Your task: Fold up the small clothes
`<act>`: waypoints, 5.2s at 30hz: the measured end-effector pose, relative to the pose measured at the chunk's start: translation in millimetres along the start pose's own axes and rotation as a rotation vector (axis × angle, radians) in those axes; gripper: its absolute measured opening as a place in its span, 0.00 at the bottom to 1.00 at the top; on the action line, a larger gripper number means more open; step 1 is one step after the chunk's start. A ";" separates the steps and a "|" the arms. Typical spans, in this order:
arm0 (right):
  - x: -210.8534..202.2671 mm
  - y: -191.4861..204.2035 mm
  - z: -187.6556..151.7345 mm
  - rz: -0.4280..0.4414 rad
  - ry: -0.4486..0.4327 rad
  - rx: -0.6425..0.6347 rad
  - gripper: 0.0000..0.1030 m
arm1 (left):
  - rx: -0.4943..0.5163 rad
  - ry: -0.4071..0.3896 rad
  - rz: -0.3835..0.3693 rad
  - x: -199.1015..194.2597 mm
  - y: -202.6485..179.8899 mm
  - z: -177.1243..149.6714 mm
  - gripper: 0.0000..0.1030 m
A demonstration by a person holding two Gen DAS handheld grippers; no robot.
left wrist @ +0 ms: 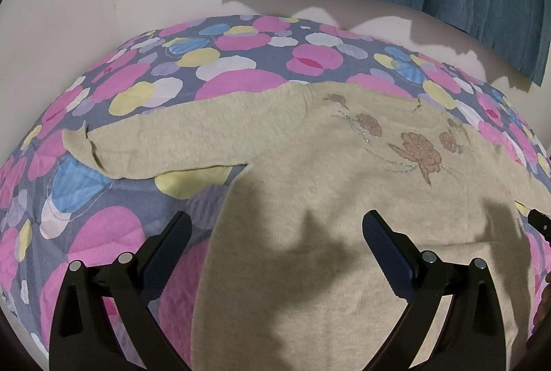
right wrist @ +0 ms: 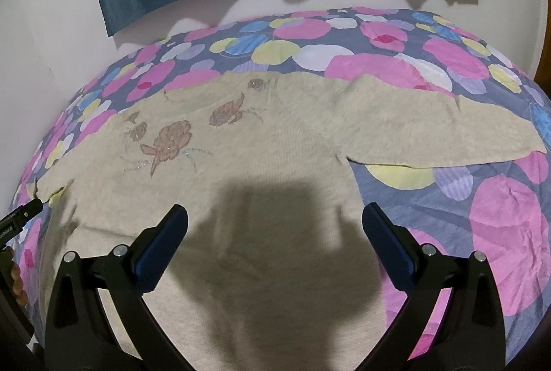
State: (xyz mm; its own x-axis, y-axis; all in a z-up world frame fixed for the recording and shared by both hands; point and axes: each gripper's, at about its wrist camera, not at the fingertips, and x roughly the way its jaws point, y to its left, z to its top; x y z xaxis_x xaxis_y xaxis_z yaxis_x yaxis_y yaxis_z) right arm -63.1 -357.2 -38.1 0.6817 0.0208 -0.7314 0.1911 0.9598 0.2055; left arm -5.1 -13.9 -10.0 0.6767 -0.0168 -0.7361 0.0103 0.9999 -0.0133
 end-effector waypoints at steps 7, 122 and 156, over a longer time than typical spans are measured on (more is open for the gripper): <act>0.1 0.3 -0.4 0.001 0.000 0.000 0.98 | 0.001 -0.001 0.000 -0.1 -0.2 0.3 0.96; 103.6 172.9 111.7 0.440 0.012 0.133 0.04 | -0.178 0.062 -0.006 26.5 81.9 0.1 0.96; 115.1 197.6 68.5 0.563 0.201 -0.070 0.51 | -0.166 0.079 -0.040 32.1 76.5 -5.9 0.96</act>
State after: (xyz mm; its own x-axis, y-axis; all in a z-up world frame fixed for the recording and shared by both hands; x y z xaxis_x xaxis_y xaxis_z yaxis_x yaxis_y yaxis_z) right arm 101.4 -184.3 -37.1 0.5161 0.5775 -0.6326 -0.2120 0.8017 0.5589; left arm 13.1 62.1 -38.6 0.6181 -0.0633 -0.7835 -0.0899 0.9845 -0.1505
